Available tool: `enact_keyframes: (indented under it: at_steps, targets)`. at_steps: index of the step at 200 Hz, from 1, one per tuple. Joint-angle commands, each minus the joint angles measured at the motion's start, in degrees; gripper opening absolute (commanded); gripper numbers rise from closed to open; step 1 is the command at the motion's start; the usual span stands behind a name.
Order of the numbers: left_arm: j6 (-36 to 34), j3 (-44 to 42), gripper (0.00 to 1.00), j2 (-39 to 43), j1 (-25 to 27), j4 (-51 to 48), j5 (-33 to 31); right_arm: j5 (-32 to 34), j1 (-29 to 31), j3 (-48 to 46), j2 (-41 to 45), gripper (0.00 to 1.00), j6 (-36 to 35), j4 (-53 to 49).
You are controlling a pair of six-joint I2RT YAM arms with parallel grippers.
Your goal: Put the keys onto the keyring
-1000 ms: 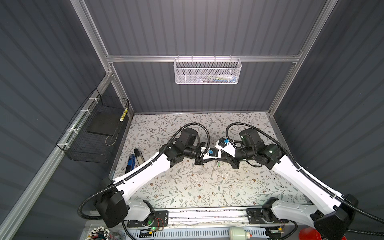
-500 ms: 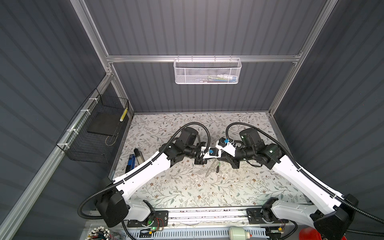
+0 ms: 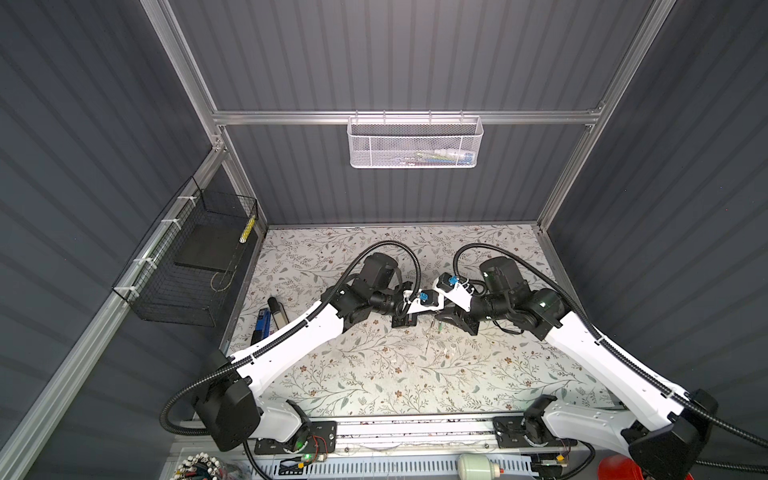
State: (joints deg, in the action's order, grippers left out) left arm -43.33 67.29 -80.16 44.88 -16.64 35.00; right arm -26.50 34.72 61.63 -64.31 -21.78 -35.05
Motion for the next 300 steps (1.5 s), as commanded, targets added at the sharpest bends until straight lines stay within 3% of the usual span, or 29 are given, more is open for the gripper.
enact_keyframes:
  at_steps: [1, 25, 79, 111, 170, 247, 278, 300]
  targets:
    - [7.8, -2.2, 0.00, 2.3, -1.4, 9.0, 2.9, 2.2, -0.3, -4.3, 5.0, 0.37, 6.8, 5.8]
    - [12.6, -4.1, 0.00, 3.3, -2.3, 14.4, 3.3, 4.2, -0.4, -8.9, 8.6, 0.42, 11.5, 11.0]
    - [17.7, -4.6, 0.00, 3.5, -2.8, 18.4, 3.7, 5.4, -0.3, -9.8, 8.2, 0.42, 12.1, 14.6]
    - [18.4, -4.4, 0.00, 3.5, -2.8, 18.6, 4.1, 9.4, -0.4, -8.4, 6.8, 0.40, 10.9, 16.0]
    - [19.1, -4.3, 0.00, 2.9, -2.8, 19.0, 4.7, 7.9, -0.1, -7.4, 5.1, 0.44, 10.0, 18.2]
    - [17.9, -4.1, 0.00, 3.7, -3.2, 17.8, 6.5, 0.0, -0.8, -9.0, 6.1, 0.20, 5.2, 15.5]
    - [19.5, -4.3, 0.00, 4.2, -4.3, 19.2, 8.5, -4.7, -3.2, -9.3, 6.0, 0.05, 6.3, 14.9]
    - [21.1, -4.6, 0.00, 4.5, -4.9, 20.7, 9.7, -8.3, -5.7, -9.0, 5.4, 0.00, 6.5, 13.7]
